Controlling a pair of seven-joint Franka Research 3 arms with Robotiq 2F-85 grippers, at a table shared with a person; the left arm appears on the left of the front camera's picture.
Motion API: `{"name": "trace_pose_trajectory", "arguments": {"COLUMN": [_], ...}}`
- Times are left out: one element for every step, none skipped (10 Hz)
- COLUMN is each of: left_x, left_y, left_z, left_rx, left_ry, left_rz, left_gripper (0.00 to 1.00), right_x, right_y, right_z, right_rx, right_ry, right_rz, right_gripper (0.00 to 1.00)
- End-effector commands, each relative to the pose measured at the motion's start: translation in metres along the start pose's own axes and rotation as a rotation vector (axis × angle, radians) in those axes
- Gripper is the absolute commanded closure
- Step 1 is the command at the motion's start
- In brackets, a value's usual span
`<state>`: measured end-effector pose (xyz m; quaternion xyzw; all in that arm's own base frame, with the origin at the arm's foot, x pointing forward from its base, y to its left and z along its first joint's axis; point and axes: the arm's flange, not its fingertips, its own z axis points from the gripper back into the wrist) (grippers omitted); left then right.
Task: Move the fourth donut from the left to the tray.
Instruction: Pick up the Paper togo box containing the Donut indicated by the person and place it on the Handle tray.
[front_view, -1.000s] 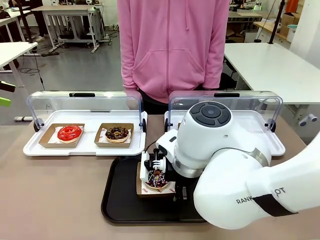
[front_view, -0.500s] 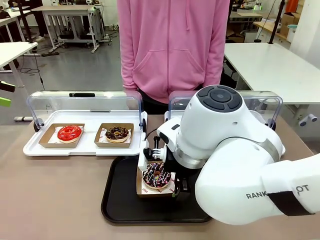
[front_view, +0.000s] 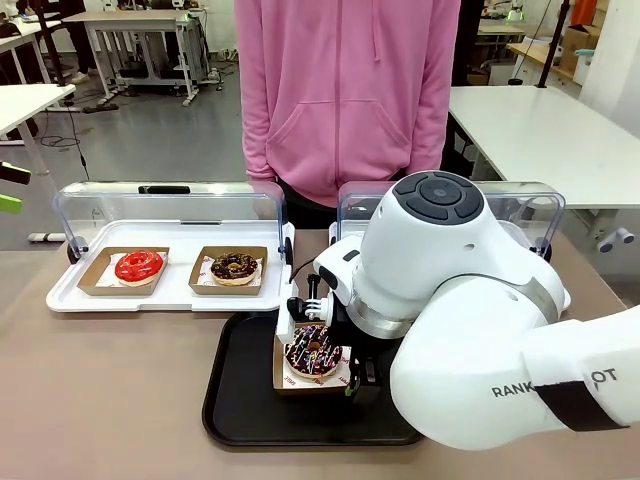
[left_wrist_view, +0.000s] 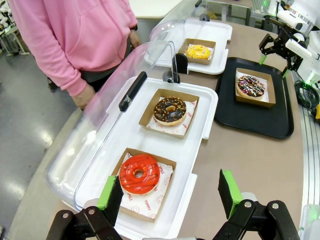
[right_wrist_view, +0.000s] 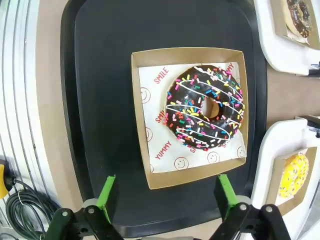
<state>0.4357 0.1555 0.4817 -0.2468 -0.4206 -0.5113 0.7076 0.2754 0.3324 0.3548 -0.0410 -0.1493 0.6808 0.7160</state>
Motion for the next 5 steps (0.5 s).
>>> {"name": "trace_pose_trajectory", "arguments": {"left_x": [0.0022, 0.0022, 0.0022, 0.0022, 0.0022], "left_y": [-0.0016, -0.0016, -0.0016, -0.0016, -0.0016], "left_z": [0.0012, 0.0012, 0.0012, 0.0012, 0.0012], "left_rx": [-0.006, -0.006, -0.006, -0.006, -0.006], "left_ry": [0.007, 0.007, 0.007, 0.007, 0.007], "left_rz": [0.008, 0.008, 0.008, 0.008, 0.008], "left_gripper": [0.0, 0.0, 0.0, 0.0, 0.0], "right_x": [0.0007, 0.0007, 0.0007, 0.0007, 0.0007], "right_y": [-0.0004, -0.0004, -0.0004, -0.0004, -0.0004], "right_z": [0.0009, 0.0009, 0.0009, 0.0009, 0.0009], "right_rx": [-0.008, -0.008, -0.008, -0.008, -0.008], "right_ry": [-0.002, -0.002, -0.002, -0.002, -0.002], "right_rz": [-0.003, -0.003, -0.003, -0.003, -0.003], "right_gripper": [0.0, 0.0, 0.0, 0.0, 0.0]}}
